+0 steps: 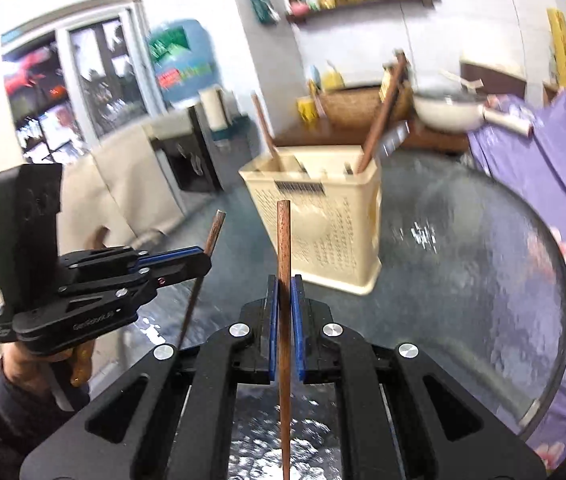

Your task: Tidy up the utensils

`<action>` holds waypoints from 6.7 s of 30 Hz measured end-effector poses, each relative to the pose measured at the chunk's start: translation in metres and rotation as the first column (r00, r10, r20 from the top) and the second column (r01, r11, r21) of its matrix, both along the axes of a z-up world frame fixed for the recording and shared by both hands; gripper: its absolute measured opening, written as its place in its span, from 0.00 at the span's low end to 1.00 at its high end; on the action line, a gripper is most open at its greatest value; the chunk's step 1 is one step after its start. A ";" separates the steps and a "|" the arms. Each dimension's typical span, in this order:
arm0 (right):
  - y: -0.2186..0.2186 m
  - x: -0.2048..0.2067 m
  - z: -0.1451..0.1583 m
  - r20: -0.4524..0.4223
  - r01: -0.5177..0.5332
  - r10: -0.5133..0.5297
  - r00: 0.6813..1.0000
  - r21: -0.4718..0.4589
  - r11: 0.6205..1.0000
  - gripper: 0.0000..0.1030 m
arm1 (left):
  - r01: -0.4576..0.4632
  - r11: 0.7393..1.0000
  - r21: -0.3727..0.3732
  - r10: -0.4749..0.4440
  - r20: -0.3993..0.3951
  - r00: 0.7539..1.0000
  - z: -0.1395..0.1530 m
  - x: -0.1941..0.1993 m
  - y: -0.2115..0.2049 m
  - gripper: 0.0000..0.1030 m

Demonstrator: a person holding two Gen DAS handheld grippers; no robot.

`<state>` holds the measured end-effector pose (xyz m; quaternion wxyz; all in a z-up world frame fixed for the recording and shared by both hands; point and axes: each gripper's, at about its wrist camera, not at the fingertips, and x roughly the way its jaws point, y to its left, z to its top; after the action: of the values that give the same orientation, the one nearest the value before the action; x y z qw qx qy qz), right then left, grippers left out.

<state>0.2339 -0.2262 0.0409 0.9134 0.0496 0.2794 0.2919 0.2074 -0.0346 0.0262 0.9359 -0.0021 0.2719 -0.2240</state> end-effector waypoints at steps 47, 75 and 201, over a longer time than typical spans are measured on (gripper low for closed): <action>0.001 0.028 0.162 0.315 -0.010 -0.016 0.949 0.080 0.997 0.07 | 0.018 0.992 -0.122 0.021 0.307 0.951 0.153 0.013 0.028 0.07; 0.029 0.147 0.050 0.148 0.145 -0.141 0.979 -0.015 0.989 0.07 | -0.076 0.997 -0.021 0.077 0.072 0.994 0.049 0.136 0.004 0.07; -0.001 -0.185 -0.025 0.410 0.320 -0.284 0.867 -0.020 0.947 0.95 | -0.247 0.959 -0.137 0.279 0.334 0.900 -0.014 -0.156 0.044 0.94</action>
<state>0.0486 -0.2277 0.0163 0.9867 -0.0083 0.0873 0.1370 0.0513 0.0092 0.0118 0.9898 -0.0415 0.0877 -0.1043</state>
